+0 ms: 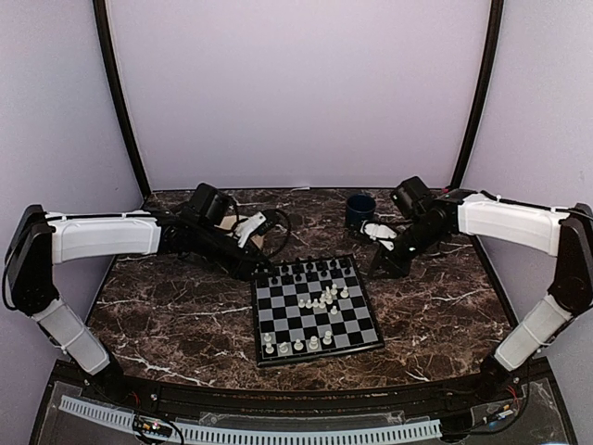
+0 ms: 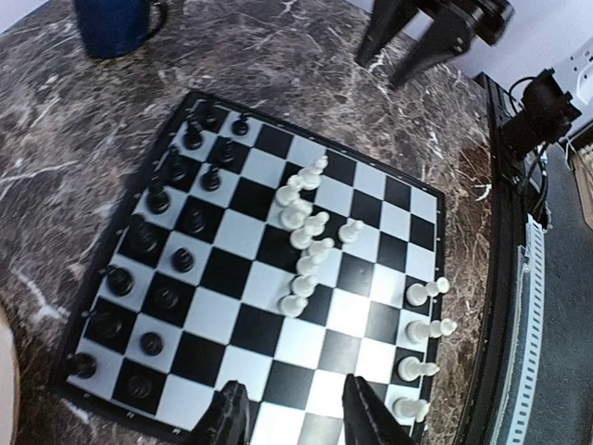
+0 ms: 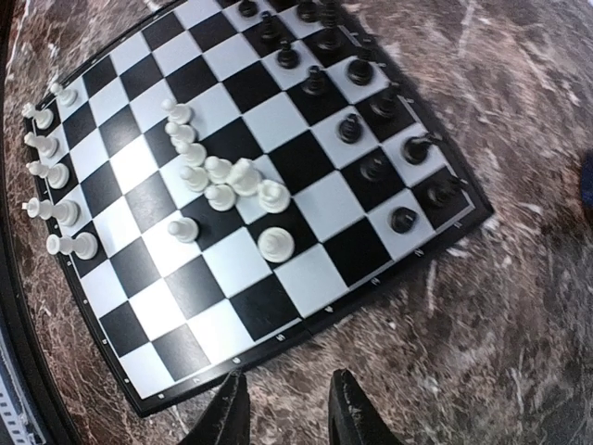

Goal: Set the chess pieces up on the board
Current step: Pick up the pawn from the chessboard.

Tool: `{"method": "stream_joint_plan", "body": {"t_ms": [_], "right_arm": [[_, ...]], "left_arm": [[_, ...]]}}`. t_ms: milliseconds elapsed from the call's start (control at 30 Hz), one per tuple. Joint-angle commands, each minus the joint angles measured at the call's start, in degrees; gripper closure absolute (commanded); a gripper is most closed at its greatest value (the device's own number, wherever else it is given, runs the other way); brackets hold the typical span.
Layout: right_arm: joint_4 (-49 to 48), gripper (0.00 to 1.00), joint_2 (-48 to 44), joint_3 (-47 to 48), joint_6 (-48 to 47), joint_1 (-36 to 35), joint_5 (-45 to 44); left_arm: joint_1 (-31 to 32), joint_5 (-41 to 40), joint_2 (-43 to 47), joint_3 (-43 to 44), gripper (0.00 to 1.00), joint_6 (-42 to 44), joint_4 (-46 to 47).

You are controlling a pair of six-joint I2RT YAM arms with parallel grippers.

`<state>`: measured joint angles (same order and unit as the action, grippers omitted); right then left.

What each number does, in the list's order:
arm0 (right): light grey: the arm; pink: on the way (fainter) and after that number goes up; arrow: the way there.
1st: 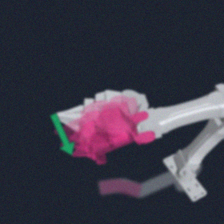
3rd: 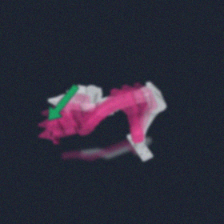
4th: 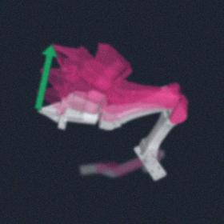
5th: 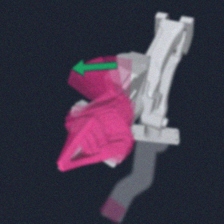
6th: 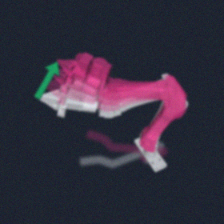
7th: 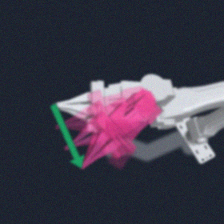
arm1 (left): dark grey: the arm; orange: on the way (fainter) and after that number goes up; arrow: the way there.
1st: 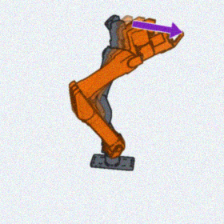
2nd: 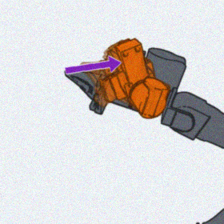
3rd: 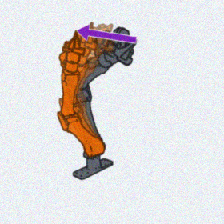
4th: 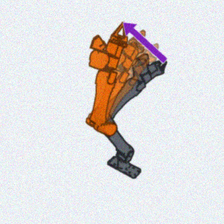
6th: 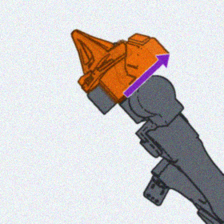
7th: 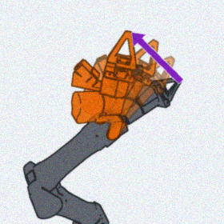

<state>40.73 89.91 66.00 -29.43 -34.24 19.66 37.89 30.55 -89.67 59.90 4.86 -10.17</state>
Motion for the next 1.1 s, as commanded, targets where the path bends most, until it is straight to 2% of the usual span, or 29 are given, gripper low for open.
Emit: {"method": "stream_joint_plan", "body": {"t_ms": [0,333,767,1067], "right_arm": [[-6.37,0.7,-6.71,-5.3,2.59,6.19,4.44],[-22.05,0.67,-15.67,-16.09,10.39,20.93,11.68],[-22.71,0.65,-15.26,-17.3,8.72,22.55,14.89],[-22.21,0.65,-14.67,-17.48,7.77,22.55,15.48]], "left_arm": [[5.31,-3.35,-3.89,6.9,0.63,5.57,-9.32],[11.41,-12.06,-16.74,21.74,0.61,8.53,-24.84],[12.82,-16.74,-25.12,28.12,0.6,10.2,-29.73],[12.91,-16.68,-26.67,29.16,0.63,10.51,-27.06]]}}
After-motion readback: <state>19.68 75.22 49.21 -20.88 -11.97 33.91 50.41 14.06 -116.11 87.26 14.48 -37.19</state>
